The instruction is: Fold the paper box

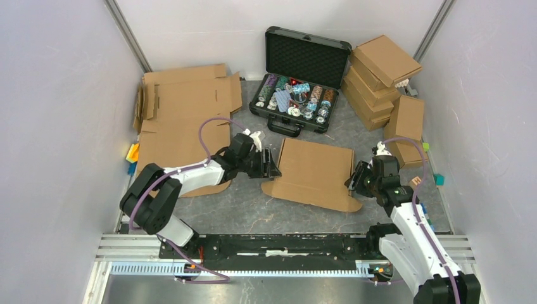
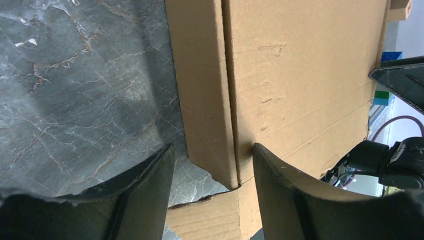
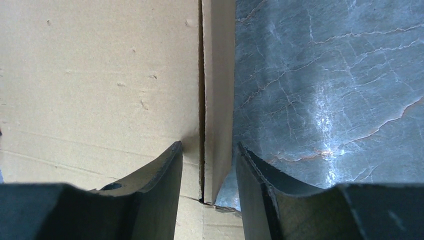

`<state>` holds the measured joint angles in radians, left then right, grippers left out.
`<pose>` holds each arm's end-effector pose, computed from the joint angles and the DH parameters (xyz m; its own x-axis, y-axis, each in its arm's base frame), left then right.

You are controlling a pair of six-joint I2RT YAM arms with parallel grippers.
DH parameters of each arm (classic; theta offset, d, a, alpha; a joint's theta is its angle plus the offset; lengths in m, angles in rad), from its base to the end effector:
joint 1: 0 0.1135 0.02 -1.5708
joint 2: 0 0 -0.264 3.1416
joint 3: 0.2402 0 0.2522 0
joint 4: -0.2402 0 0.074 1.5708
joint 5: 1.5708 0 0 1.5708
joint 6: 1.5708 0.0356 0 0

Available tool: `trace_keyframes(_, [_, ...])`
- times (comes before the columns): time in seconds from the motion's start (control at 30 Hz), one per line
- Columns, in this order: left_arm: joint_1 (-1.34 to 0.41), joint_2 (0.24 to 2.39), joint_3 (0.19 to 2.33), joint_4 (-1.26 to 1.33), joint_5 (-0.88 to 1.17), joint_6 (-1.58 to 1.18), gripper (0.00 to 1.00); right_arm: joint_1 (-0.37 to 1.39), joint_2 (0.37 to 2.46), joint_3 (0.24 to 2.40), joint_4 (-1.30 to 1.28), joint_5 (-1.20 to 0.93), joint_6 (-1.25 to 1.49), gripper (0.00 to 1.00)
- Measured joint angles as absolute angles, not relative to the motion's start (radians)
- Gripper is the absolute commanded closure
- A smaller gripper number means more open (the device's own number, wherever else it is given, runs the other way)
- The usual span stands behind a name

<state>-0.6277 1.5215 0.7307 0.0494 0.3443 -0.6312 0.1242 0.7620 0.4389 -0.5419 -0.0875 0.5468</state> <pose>0.2367 -0.1866 0.1726 -0.8864 -0.0431 -0.4609 0.2864 0.7311 -0.6193 0.1498 0.0218 0.1916 -0.7385 0.4298 -0.5195 0.2392 0.8874 0.3941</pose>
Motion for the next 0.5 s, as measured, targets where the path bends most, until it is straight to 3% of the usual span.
trace_keyframes(0.17, [-0.628,1.548,0.730,0.078,0.358,-0.627,0.55,0.124,0.749,0.434,-0.538,-0.089,0.524,0.46])
trace_keyframes(0.27, [-0.628,1.548,0.730,0.093,0.374,-0.617,0.73,0.124,0.748,0.435,-0.538,-0.091,0.487,0.38])
trace_keyframes(0.4, [-0.629,1.547,0.731,0.099,0.391,-0.595,0.66,0.124,0.743,0.440,-0.532,-0.102,0.419,0.35])
trace_keyframes(0.5, [-0.628,1.546,0.731,0.100,0.397,-0.578,0.67,0.124,0.739,0.439,-0.511,-0.136,0.378,0.40])
